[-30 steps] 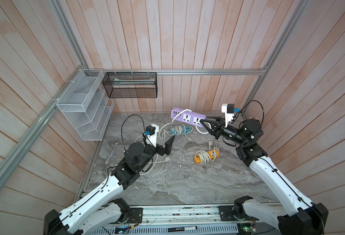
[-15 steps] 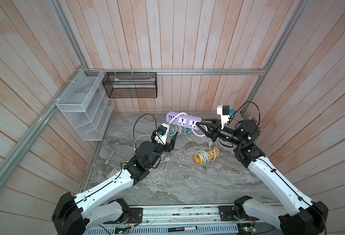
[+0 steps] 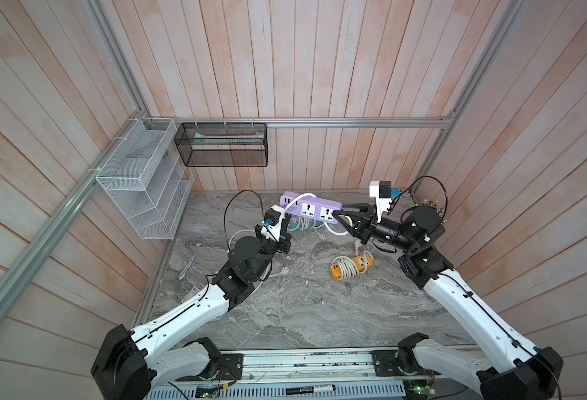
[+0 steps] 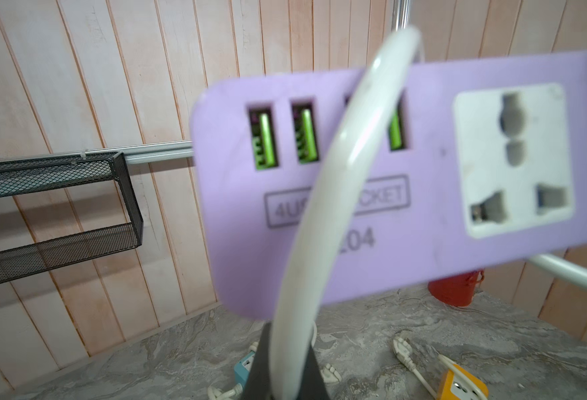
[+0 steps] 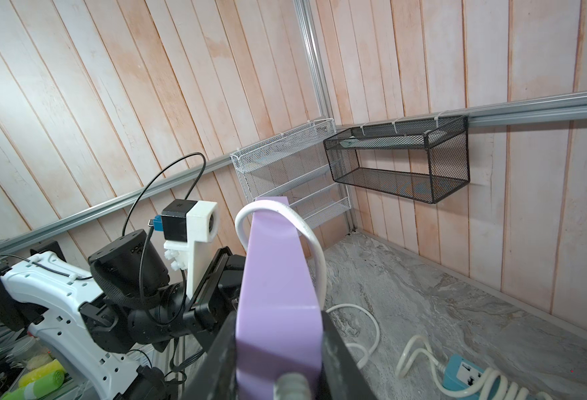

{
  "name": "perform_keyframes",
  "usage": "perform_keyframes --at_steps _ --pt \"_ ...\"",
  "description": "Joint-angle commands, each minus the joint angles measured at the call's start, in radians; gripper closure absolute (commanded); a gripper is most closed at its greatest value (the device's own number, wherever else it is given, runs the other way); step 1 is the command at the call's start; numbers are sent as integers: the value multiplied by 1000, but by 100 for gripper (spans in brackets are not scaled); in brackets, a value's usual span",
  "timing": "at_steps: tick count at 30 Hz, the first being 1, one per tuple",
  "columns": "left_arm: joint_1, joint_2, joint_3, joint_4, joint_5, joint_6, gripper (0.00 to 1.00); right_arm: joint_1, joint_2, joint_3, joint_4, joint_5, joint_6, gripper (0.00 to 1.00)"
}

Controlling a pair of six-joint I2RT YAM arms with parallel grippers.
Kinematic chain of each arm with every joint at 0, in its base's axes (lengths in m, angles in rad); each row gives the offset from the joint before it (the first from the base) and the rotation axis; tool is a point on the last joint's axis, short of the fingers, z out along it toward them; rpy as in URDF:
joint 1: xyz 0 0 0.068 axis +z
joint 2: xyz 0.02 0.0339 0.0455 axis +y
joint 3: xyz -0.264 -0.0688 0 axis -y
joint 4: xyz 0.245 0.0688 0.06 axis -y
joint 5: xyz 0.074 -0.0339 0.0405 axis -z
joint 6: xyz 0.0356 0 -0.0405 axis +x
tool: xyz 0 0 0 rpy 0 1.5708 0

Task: Unwrap the cord wrapped around the power strip
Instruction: Unwrap the power cord from the power strip.

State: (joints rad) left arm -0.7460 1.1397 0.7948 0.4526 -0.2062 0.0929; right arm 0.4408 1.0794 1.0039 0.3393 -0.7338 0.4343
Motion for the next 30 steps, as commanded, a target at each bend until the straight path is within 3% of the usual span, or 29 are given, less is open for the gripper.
perform_keyframes --at_steps 1,8,14,21,25,30 --pt "4 -26 24 2 28 -7 100 2 -5 21 6 41 -43 100" --pt "1 -149 4 -100 8 -32 100 -17 62 6 -65 81 -136 100" --pt "7 -214 21 -184 -57 20 100 -14 72 -14 -143 4 -200 100" --pt "164 -172 53 -202 4 20 100 -12 -38 -17 -241 -97 -219 100" --pt "263 -133 41 -180 89 -25 100 -17 -105 -4 -259 -143 -187 100" --pt "275 -64 14 -157 132 -69 100 -66 -148 -36 -90 -188 -31 100"
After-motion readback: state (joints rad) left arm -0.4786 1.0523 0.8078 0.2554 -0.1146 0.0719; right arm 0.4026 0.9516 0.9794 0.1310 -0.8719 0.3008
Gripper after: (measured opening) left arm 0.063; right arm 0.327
